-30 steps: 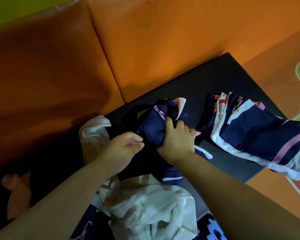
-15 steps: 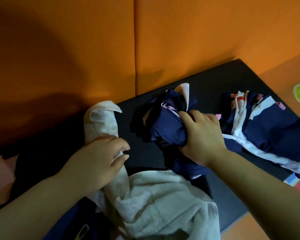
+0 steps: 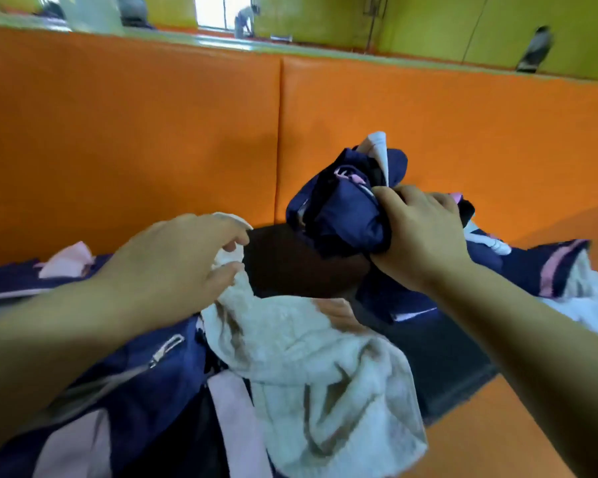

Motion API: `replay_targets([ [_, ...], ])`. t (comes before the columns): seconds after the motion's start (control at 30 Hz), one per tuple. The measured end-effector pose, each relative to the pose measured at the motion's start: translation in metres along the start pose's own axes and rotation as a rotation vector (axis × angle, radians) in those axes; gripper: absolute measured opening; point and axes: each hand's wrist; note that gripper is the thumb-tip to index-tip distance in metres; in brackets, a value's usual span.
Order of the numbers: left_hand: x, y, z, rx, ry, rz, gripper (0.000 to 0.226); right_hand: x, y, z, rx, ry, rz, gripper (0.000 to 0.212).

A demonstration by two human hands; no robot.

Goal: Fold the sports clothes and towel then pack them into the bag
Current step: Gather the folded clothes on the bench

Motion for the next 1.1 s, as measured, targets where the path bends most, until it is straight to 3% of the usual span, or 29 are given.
replay_targets([
  [0.1,-0.045,-0.03,-0.029,0.072,0.003,-0.033,0.031,-0.016,-0.054,0.003,0.047,-0.018,-0.096,0.06],
  [0.23,-0.093,-0.059,-0.046,0.173,-0.167,0.025,0.029,-0.039,-0.112,0.021,0.186,-0.04,-0.131,0.062],
  [0.5,-0.169,-0.086,-0.033,0.15,-0.371,0.019,0.021,-0.078,-0.151,0.077,0.413,-0.102,-0.085,0.065],
  [0.8,-0.214,-0.066,0.053,0.357,-0.535,0.247,0.048,-0.1,-0.136,0.144,0.606,-0.148,0.068,0.059],
  [1.0,-0.232,-0.068,0.103,0.4,-0.727,0.604,0.044,-0.088,-0.114,0.172,0.578,-0.205,0.125,0.06],
  [1.1,-0.241,-0.063,0.104,0.434,-0.656,0.609,0.041,-0.078,-0.108,0.184,0.573,-0.229,0.144,0.061],
])
Point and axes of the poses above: each hand's wrist, its own x-axis towards the middle knuckle, its own y-axis out of the palm, z = x × y
